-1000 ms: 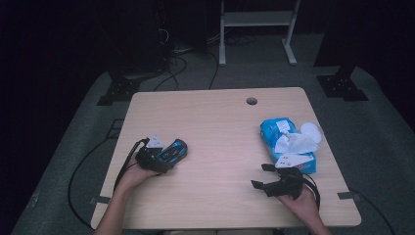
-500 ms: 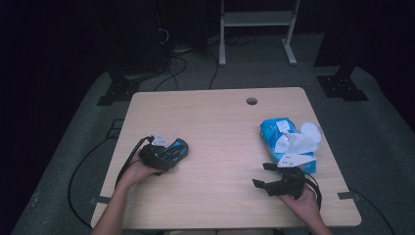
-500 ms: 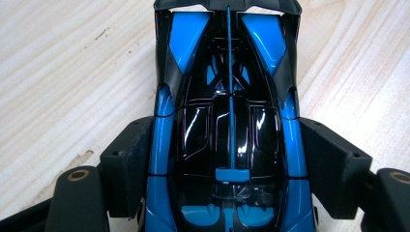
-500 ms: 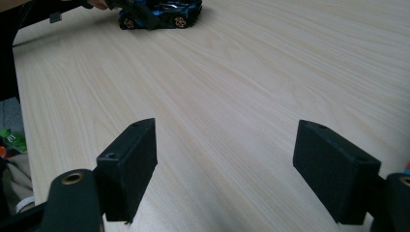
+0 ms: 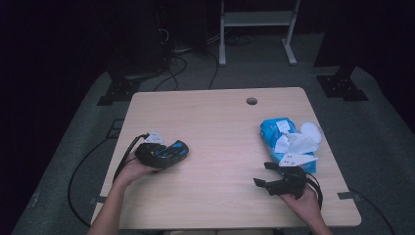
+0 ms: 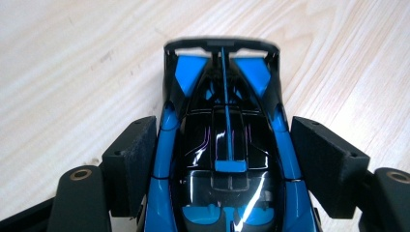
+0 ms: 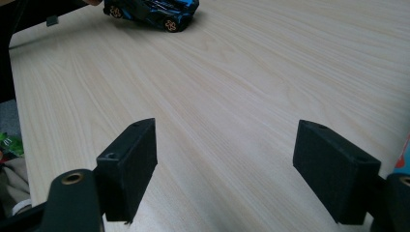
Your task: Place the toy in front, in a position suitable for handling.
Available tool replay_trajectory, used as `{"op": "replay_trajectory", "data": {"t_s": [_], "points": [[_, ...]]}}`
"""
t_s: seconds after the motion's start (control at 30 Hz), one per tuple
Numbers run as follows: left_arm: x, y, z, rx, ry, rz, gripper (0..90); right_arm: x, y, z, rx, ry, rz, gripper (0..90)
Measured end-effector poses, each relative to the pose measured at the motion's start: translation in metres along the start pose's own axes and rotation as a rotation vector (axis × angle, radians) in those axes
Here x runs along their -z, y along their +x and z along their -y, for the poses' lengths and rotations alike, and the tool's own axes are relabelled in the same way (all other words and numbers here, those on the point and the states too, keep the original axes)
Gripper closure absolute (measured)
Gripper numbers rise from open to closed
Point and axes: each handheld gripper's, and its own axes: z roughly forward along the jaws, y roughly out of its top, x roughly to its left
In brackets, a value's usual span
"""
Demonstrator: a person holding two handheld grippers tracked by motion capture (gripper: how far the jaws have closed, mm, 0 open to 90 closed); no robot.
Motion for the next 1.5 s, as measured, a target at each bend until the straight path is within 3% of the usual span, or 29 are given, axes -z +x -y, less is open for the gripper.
{"op": "replay_trajectory", "data": {"t_s": [0.2, 0.37, 0.43, 0.5, 0.67, 0.7, 0.77, 0.83, 1.03, 1.27, 1.4, 1.5], "points": [[-0.010, 0.001, 0.003, -0.017, 0.111, -0.001, 27.0, 0.001, 0.001, 0.000, 0.000, -0.004, 0.003, 22.6], [-0.011, 0.004, 0.004, 0.010, 0.124, 0.022, 26.9, 0.001, 0.000, 0.000, -0.002, -0.001, 0.000, 22.6], [-0.013, 0.005, 0.002, 0.003, 0.169, 0.033, 25.6, 0.000, 0.001, 0.000, 0.001, 0.001, -0.001, 22.6], [-0.015, 0.005, -0.001, -0.008, 0.224, 0.018, 16.1, -0.001, 0.001, -0.001, 0.005, 0.003, -0.002, 22.6], [-0.019, 0.007, -0.007, -0.048, 0.280, 0.033, 10.7, -0.001, 0.002, -0.001, 0.010, 0.008, 0.000, 22.7], [-0.018, 0.007, -0.008, -0.055, 0.288, 0.035, 11.6, 0.000, 0.002, -0.001, 0.010, 0.007, 0.000, 22.6], [-0.016, 0.005, -0.011, -0.083, 0.302, 0.053, 24.8, 0.000, 0.001, -0.001, 0.009, 0.002, 0.001, 22.6], [-0.016, 0.005, -0.015, -0.099, 0.338, 0.039, 25.9, 0.001, 0.001, -0.001, 0.008, -0.002, 0.000, 22.7], [-0.016, 0.007, -0.014, -0.074, 0.309, 0.017, 26.1, 0.002, 0.002, -0.001, 0.011, -0.010, 0.001, 22.7], [-0.011, 0.006, -0.018, -0.071, 0.253, 0.044, 26.1, 0.001, 0.001, -0.001, 0.008, -0.009, 0.002, 22.7], [-0.004, -0.006, -0.031, -0.100, 0.199, 0.068, 26.1, 0.006, 0.000, -0.004, 0.011, -0.027, 0.012, 23.0], [-0.005, -0.026, -0.048, -0.153, 0.169, 0.090, 26.0, 0.024, -0.005, -0.010, 0.000, -0.099, 0.065, 23.0]]}}
